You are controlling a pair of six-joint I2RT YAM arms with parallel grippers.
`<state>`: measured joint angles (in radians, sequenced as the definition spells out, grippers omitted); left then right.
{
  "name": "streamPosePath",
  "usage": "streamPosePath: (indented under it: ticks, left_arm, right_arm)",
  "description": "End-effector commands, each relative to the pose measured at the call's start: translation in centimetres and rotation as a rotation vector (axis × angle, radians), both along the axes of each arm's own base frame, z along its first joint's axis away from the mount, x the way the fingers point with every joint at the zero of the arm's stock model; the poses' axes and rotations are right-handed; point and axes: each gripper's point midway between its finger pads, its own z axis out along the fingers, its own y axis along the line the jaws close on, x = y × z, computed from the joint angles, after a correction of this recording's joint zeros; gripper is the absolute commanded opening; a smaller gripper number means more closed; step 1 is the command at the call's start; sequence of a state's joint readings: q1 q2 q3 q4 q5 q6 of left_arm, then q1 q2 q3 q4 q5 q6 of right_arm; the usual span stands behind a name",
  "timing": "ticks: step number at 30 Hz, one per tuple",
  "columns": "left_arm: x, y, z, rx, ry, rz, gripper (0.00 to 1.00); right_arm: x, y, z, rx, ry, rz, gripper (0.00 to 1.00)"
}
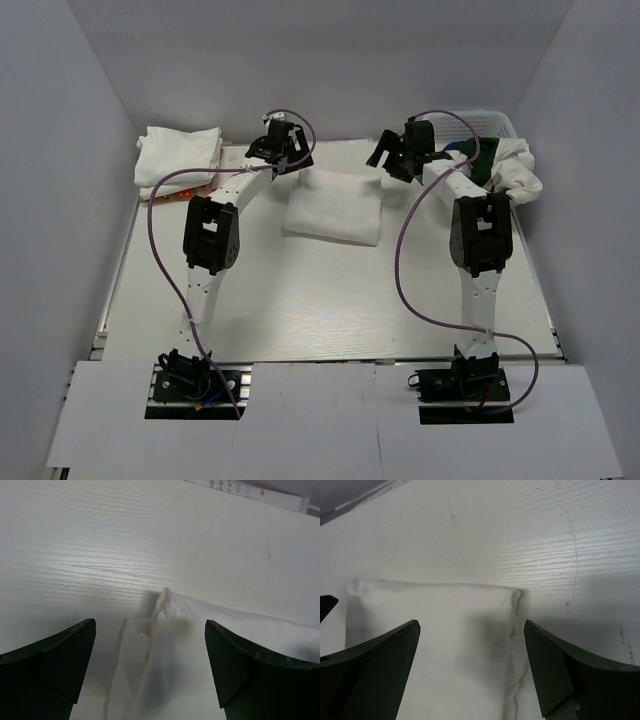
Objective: Fold and stack the t-shirts
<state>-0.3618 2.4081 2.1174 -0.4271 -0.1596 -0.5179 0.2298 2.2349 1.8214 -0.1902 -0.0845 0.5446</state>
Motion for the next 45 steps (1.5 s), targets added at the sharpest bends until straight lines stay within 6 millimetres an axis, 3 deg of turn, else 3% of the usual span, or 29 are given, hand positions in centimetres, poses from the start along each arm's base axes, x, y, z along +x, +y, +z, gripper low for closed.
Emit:
streamPosePath:
  ticks: [1, 2, 3, 4, 5, 6, 7, 8, 10, 12, 14, 15, 16, 17, 18, 23, 24, 26, 29, 34, 35, 37, 40, 45]
  left_arm:
    - [-1.2, -0.2, 6.8, -0.011, -0.081, -0.066, 1.0]
    - [-1.9, -0.7, 6.9, 0.004, -0.075, -0.088, 1.0]
    - [-2.1, -0.6, 7.3, 0.015, -0.082, -0.097, 1.0]
    - [-3.0, -1.0, 8.1, 0.026, -0.084, -0.117, 1.0]
    - [-3.5, -1.3, 8.6, 0.008, -0.084, -0.141, 1.0]
    - [-4.1, -2.5, 9.3, -0.018, -0.095, -0.18, 1.0]
    - [-5.4, -3.6, 8.6, -0.063, -0.067, -0.252, 1.0]
    - [-6.1, -4.0, 9.9, -0.092, -0.087, -0.284, 1.0]
    - [-8.0, -5.4, 8.8, -0.143, -0.065, -0.355, 1.0]
    - [-10.2, -7.0, 8.1, -0.184, -0.044, -0.418, 1.0]
    - [-11.5, -7.6, 6.7, -0.202, -0.01, -0.441, 1.0]
    - [-12.4, -7.3, 4.7, -0.207, 0.04, -0.436, 1.0]
    - [-12.9, -7.2, 3.7, -0.212, 0.07, -0.425, 1.0]
    - [-13.2, -6.8, 2.8, -0.207, 0.091, -0.409, 1.0]
    - [-14.0, -6.3, 0.3, -0.187, 0.147, -0.393, 1.0]
    - [-18.2, -3.7, -7.2, -0.111, 0.367, -0.334, 1.0]
    - [-19.0, -3.0, -8.2, -0.087, 0.397, -0.316, 1.0]
    - [-21.1, -1.4, -10.5, -0.068, 0.475, -0.295, 1.0]
    - [-23.2, 0.5, -11.4, -0.042, 0.52, -0.256, 1.0]
    - [-27.2, 1.0, -8.9, -0.03, 0.488, -0.261, 1.0]
    - [-27.1, 1.2, -6.8, -0.045, 0.438, -0.245, 1.0]
    - [-27.6, 1.9, -5.5, -0.04, 0.415, -0.218, 1.0]
    - [-27.6, 2.6, -2.3, -0.022, 0.34, -0.196, 1.0]
    - [-26.7, 5.5, 1.4, 0.052, 0.244, -0.054, 1.0]
  right_arm:
    - [-1.8, 1.5, 4.4, 0.046, -0.069, 0.084, 0.9]
    - [-3.0, 1.9, 6.1, 0.073, -0.1, 0.113, 0.9]
    - [-4.3, 2.2, 4.9, 0.076, -0.069, 0.126, 0.9]
    - [-4.7, 2.6, 6.6, 0.086, -0.115, 0.146, 0.9]
    - [-5.2, 3.0, 6.9, 0.097, -0.133, 0.166, 0.9]
    - [-7.0, 3.6, 5.8, 0.119, -0.105, 0.209, 0.9]
    - [-7.9, 4.3, 6.7, 0.133, -0.12, 0.236, 0.9]
    - [-8.9, 5.0, 6.4, 0.164, -0.119, 0.274, 0.9]
    - [-11.2, 6.5, 7.0, 0.22, -0.122, 0.358, 0.9]
    - [-13.4, 7.7, 5.9, 0.258, -0.101, 0.402, 0.9]
    - [-14.9, 8.2, 4.4, 0.297, -0.053, 0.41, 0.9]
    - [-15.9, 8.4, 3.6, 0.321, -0.033, 0.422, 0.9]
    - [-16.8, 8.3, 2.1, 0.331, 0.008, 0.414, 0.9]
    - [-16.8, 8.4, 1.8, 0.349, 0.002, 0.408, 0.9]
    - [-17.6, 7.8, -0.9, 0.325, 0.052, 0.375, 0.9]
    - [-20.4, 4.7, -7.5, 0.232, 0.216, 0.234, 0.9]
    - [-21.9, 4.0, -9.0, 0.222, 0.264, 0.208, 0.9]
    - [-23.5, 3.0, -10.1, 0.203, 0.296, 0.178, 0.9]
    - [-25.0, 2.6, -10.6, 0.167, 0.301, 0.184, 0.9]
    - [-27.7, 2.2, -9.9, 0.099, 0.287, 0.193, 0.9]
    - [-28.6, 2.9, -9.8, 0.089, 0.283, 0.22, 0.9]
    - [-30.1, 2.7, -9.9, 0.067, 0.283, 0.23, 0.9]
    - [-30.7, 2.8, -7.1, 0.015, 0.18, 0.287, 0.9]
    - [-29.2, 3.7, -1.0, 0.01, -0.022, 0.332, 0.9]
